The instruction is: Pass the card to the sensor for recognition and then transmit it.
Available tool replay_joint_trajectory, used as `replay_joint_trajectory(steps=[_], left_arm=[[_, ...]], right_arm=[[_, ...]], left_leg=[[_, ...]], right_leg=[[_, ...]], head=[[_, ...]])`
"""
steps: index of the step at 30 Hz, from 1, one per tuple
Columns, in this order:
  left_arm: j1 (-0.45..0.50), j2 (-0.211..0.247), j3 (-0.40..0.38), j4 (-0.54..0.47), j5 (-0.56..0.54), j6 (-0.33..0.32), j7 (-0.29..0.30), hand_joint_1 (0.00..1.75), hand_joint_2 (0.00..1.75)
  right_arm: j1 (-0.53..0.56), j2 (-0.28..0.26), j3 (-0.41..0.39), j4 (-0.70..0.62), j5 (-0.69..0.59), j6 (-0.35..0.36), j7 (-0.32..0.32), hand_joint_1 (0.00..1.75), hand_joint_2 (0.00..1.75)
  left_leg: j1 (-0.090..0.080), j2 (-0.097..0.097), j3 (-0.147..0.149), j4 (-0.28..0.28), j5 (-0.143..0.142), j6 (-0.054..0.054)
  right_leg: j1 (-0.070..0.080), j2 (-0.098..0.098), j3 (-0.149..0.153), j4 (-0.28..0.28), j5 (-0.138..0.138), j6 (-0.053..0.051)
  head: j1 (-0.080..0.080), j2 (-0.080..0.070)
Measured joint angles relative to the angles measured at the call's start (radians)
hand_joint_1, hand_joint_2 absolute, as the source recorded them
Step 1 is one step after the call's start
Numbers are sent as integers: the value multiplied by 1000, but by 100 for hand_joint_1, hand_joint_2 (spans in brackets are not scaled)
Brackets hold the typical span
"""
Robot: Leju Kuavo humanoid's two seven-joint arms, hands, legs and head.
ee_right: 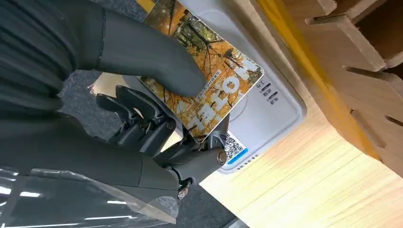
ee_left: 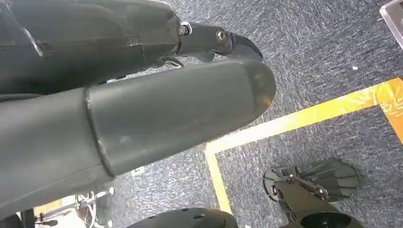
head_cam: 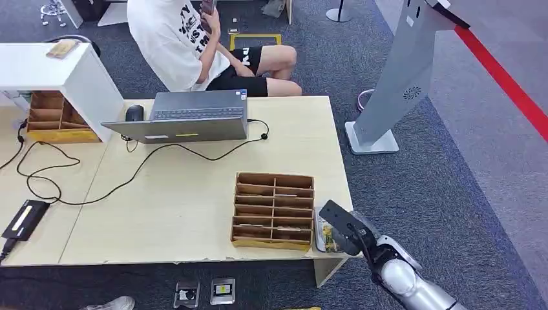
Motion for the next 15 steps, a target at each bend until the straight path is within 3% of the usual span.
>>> replay_joint_trajectory(steps=[15], left_arm=[[1, 0, 0, 0, 18, -7, 0, 0, 0]], right_arm=[[-6, 6, -1, 3, 0, 8, -12, 175, 175]], left_leg=[[0, 0, 0, 0, 0, 0]], right_leg=[[0, 0, 0, 0, 0, 0]], head=[[0, 0]])
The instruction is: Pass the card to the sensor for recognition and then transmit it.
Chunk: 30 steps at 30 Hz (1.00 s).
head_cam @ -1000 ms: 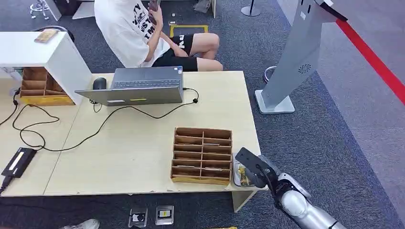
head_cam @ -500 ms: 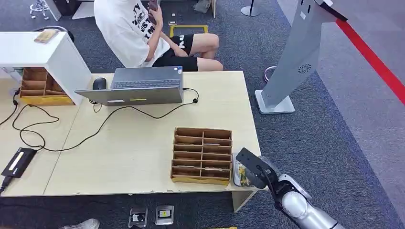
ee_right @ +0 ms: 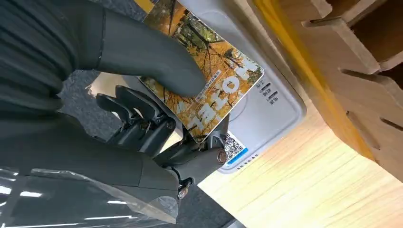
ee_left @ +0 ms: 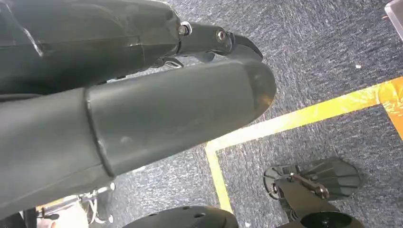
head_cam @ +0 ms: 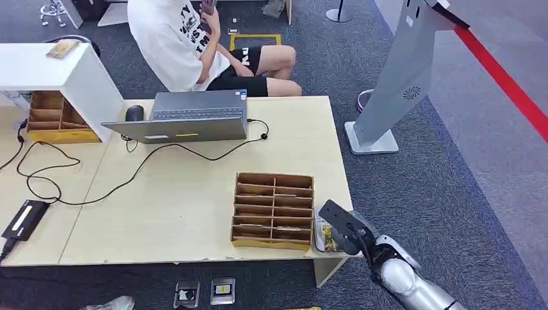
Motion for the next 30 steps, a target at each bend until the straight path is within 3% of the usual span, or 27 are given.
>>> replay_joint_trajectory(steps=[13, 22, 30], left_arm=[[4, -1, 2, 0, 13, 9, -7, 0, 0], [3, 0, 1, 0, -3, 8, -7, 0, 0], [1, 0, 1, 0, -10, 6, -7, 0, 0]], right_arm=[[-15, 5, 2, -2, 45, -4, -2, 175, 175], [1, -6, 0, -77, 122, -16, 76, 175, 175], [28, -21, -2, -162, 169, -16, 102, 175, 175]], left_leg=[[0, -1, -1, 0, 0, 0], [0, -1, -3, 0, 0, 0], [0, -1, -4, 0, 0, 0]], right_leg=[[0, -1, 0, 0, 0, 0], [0, -1, -3, 0, 0, 0], [0, -1, -4, 0, 0, 0]], head=[[0, 0], [0, 0], [0, 0]])
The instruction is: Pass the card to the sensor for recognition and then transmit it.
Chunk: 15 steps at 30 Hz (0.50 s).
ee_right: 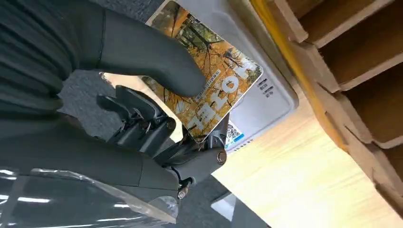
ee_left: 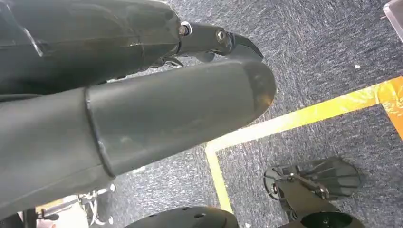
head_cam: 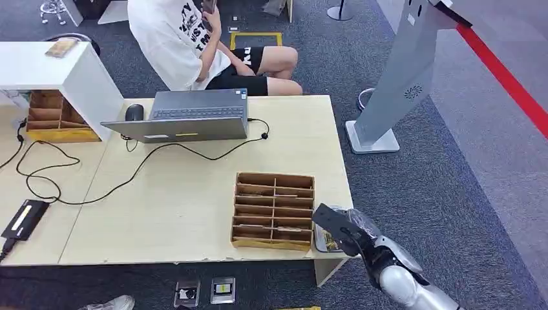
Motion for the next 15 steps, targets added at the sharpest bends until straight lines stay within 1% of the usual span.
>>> replay_joint_trajectory(steps=[15], left_arm=[[-4, 0, 0, 0, -17, -8, 0, 0, 0]], right_arm=[[34, -27, -32, -134, 68, 16, 43, 175, 175]], left_leg=[[0, 0, 0, 0, 0, 0]], right_leg=[[0, 0, 0, 0, 0, 0]], head=[[0, 0]])
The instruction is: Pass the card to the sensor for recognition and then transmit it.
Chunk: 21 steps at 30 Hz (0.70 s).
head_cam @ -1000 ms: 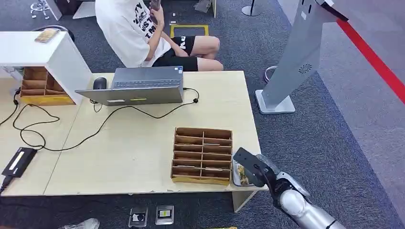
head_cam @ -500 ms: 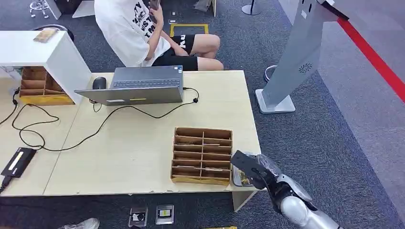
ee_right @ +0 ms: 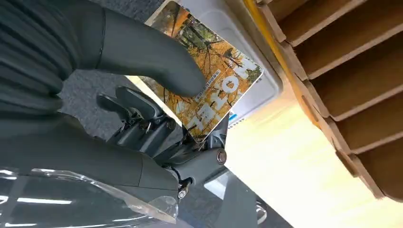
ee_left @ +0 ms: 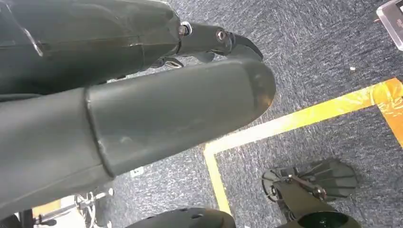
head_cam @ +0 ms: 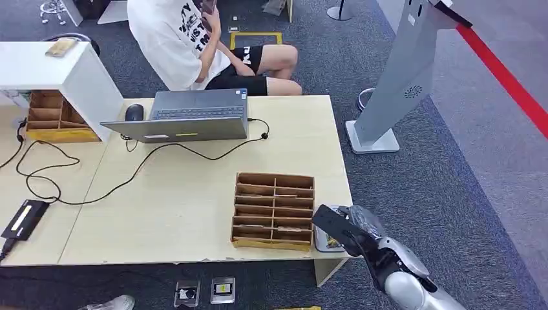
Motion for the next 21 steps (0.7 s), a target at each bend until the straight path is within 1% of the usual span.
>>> replay_joint_trajectory(steps=[6, 12, 17, 19, 21], left_arm=[[0, 0, 0, 0, -4, -1, 0, 0, 0], [-1, -1, 0, 0, -11, -5, 0, 0, 0], [-1, -1, 0, 0, -9, -5, 0, 0, 0], [0, -1, 0, 0, -3, -3, 0, 0, 0], [2, -1, 0, 0, -1, 0, -3, 0, 0]], right_arm=[[14, -5, -19, -35, 21, 0, 6, 175, 175], [43, -5, -44, -100, 50, -1, 4, 175, 175], [64, -3, -56, -160, 53, -2, -35, 175, 175], [69, 0, -60, -185, 44, -5, -69, 175, 175], [74, 8, -66, -210, 28, -12, -118, 175, 175]], left_leg=[[0, 0, 0, 0, 0, 0], [0, 0, 0, 0, 0, 0], [0, 0, -1, 0, 0, 0], [0, 0, -1, 0, 0, 0], [0, 0, -1, 0, 0, 0]], right_leg=[[0, 0, 0, 0, 0, 0], [0, 0, 0, 0, 0, 0], [0, 0, 0, 0, 0, 0], [0, 0, 0, 0, 0, 0], [0, 0, 0, 0, 0, 0]], head=[[0, 0], [1, 0], [0, 0], [0, 0], [0, 0]])
